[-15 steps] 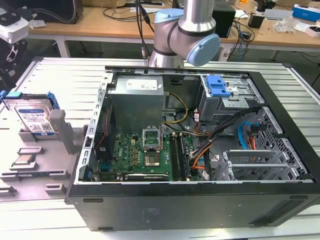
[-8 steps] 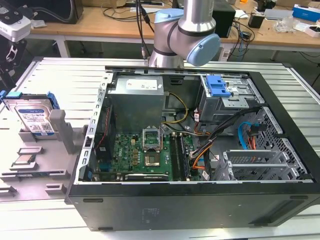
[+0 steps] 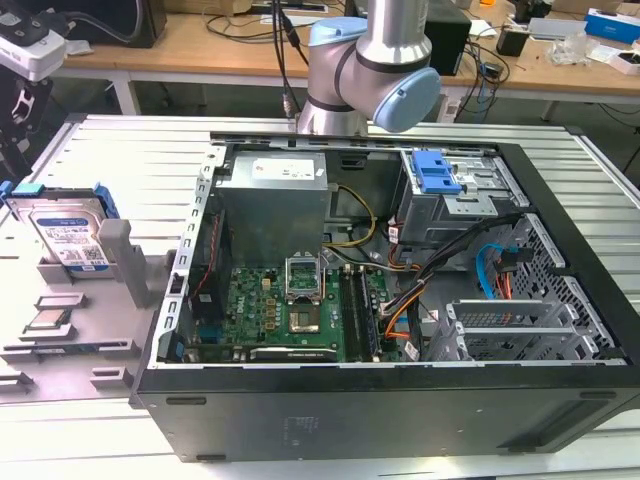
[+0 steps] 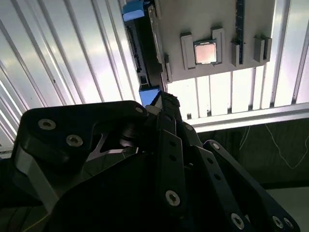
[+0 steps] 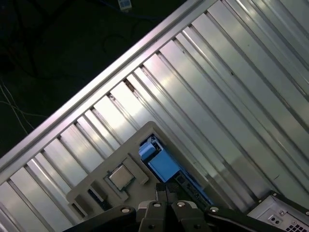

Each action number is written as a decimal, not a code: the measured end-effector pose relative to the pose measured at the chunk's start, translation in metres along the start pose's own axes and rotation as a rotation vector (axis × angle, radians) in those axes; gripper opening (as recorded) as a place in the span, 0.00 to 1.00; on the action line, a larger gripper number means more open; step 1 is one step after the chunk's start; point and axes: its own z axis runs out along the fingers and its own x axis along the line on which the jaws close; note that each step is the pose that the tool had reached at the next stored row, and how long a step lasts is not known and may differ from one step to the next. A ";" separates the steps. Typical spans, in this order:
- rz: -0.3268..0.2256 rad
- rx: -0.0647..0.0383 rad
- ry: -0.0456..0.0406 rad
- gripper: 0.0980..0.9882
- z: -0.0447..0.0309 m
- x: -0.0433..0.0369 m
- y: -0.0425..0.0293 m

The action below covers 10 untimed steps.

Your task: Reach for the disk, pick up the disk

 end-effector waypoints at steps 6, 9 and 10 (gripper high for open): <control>-0.055 0.000 0.0021 0.01 0.0000 0.0000 0.0000; -0.091 0.000 0.0035 0.01 0.0000 0.0000 0.0000; -0.097 0.000 0.0037 0.01 0.0000 0.0000 0.0000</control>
